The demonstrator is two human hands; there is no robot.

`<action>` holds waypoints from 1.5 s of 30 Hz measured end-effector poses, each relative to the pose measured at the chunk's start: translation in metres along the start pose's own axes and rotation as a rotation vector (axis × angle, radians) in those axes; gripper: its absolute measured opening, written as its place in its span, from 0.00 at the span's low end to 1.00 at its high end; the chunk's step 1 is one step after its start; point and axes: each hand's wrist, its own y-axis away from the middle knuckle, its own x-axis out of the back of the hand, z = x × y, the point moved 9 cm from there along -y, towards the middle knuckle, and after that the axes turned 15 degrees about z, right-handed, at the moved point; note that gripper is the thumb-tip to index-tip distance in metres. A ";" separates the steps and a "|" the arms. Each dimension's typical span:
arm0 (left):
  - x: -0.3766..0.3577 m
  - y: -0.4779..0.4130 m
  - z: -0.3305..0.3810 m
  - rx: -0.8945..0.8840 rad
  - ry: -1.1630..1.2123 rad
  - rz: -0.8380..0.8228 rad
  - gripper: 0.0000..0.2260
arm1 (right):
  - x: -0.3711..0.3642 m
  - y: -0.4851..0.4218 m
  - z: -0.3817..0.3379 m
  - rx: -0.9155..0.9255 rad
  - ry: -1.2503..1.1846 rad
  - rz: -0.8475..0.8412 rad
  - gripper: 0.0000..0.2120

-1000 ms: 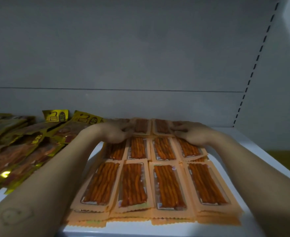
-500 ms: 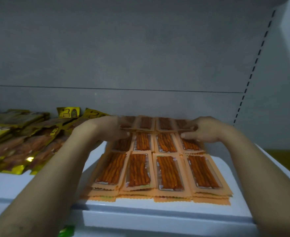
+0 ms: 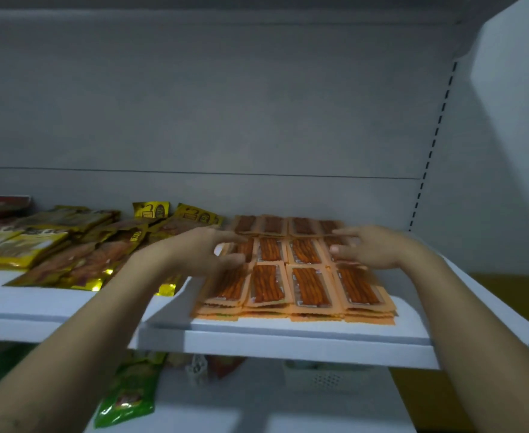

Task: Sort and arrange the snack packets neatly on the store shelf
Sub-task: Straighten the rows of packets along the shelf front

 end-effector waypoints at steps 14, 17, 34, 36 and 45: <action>0.004 0.077 0.020 -0.195 -0.164 0.029 0.24 | 0.005 0.105 -0.017 0.107 0.003 0.120 0.34; 0.006 0.078 0.024 -0.232 -0.207 0.063 0.23 | 0.010 0.106 -0.031 0.150 0.026 0.184 0.35; -0.023 0.080 0.012 0.108 -0.172 -0.073 0.27 | -0.009 0.096 -0.002 -0.087 0.091 0.140 0.25; -0.029 0.078 0.018 0.134 -0.222 -0.120 0.28 | -0.014 0.098 -0.004 -0.083 0.092 0.146 0.25; -0.019 0.078 0.067 -0.011 -0.279 0.133 0.27 | -0.018 0.110 0.001 -0.074 0.037 0.224 0.25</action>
